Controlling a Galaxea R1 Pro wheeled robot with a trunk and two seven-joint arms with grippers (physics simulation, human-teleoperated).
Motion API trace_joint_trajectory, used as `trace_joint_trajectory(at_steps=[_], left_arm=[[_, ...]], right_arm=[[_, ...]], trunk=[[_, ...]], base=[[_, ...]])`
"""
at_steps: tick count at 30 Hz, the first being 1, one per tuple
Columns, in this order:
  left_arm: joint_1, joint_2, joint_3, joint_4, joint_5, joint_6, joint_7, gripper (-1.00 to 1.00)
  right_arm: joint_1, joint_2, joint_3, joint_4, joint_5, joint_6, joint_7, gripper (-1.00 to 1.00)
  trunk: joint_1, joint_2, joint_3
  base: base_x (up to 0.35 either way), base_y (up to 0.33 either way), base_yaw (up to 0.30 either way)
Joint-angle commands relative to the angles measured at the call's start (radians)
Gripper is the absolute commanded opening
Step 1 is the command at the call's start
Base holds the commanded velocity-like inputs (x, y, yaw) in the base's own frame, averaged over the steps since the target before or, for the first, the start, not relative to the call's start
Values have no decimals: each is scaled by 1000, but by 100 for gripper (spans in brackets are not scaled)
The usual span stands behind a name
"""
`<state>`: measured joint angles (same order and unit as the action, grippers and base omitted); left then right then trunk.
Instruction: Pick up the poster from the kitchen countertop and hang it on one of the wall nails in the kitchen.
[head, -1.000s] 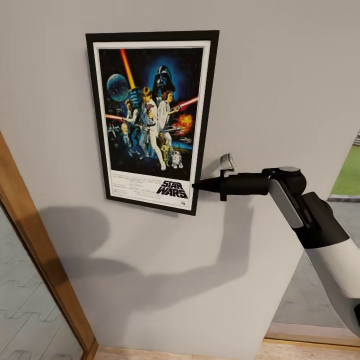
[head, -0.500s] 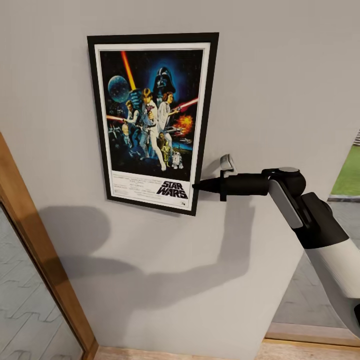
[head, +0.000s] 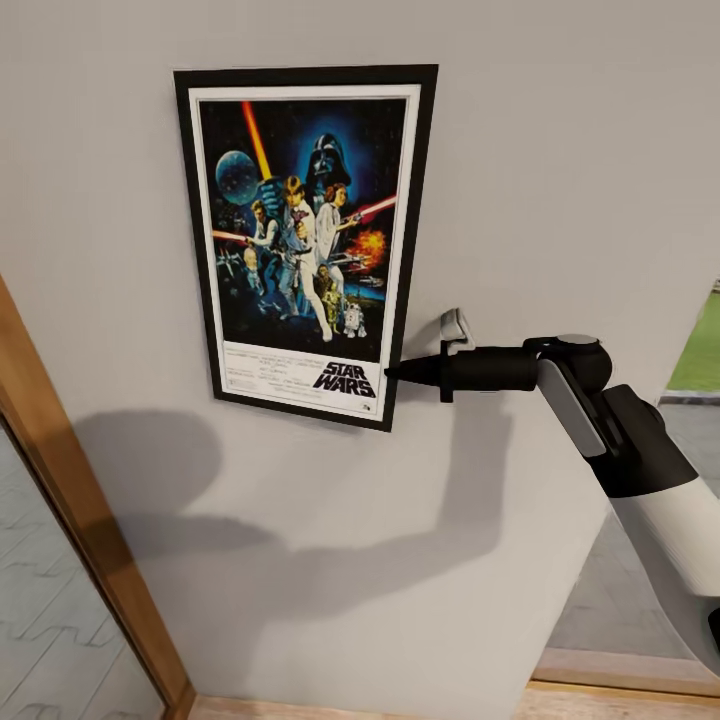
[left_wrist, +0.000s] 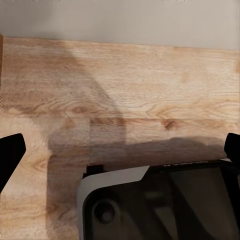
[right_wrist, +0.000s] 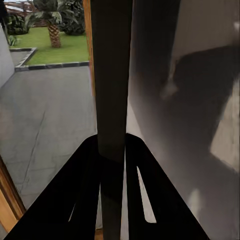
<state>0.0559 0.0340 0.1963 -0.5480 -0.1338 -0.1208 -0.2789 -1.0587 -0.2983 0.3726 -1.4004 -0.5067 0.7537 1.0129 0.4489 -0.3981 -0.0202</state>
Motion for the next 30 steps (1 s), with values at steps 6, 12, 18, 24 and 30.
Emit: trace_joint_trajectory(at_steps=[6,12,18,24,30], left_arm=[[0,0,6,-1,-10,-3,-6,100],[0,0,6,-1,-10,-3,-6,100],[0,0,6,-1,-10,-3,-6,100],[-1,0,6,-1,-10,-3,-6,100],[-1,0,6,-1,-10,-3,-6,100]], right_arm=[[2,-1,0,0,-7,9,-1,100],[5,-1,-26,-1,-7,12,-1,100],[5,-1,-30,-1,-7,12,0,100],[5,-1,-30,-1,-7,12,0,100],[6,-1,-31,-1,-7,12,0,100]], trunk=[[1,-2,-2],[1,-2,-2],[1,-2,-2],[1,-2,-2],[1,-2,-2]], base=[[109,0,0],[6,0,0],[-2,0,0],[-149,0,0],[-73,0,0]])
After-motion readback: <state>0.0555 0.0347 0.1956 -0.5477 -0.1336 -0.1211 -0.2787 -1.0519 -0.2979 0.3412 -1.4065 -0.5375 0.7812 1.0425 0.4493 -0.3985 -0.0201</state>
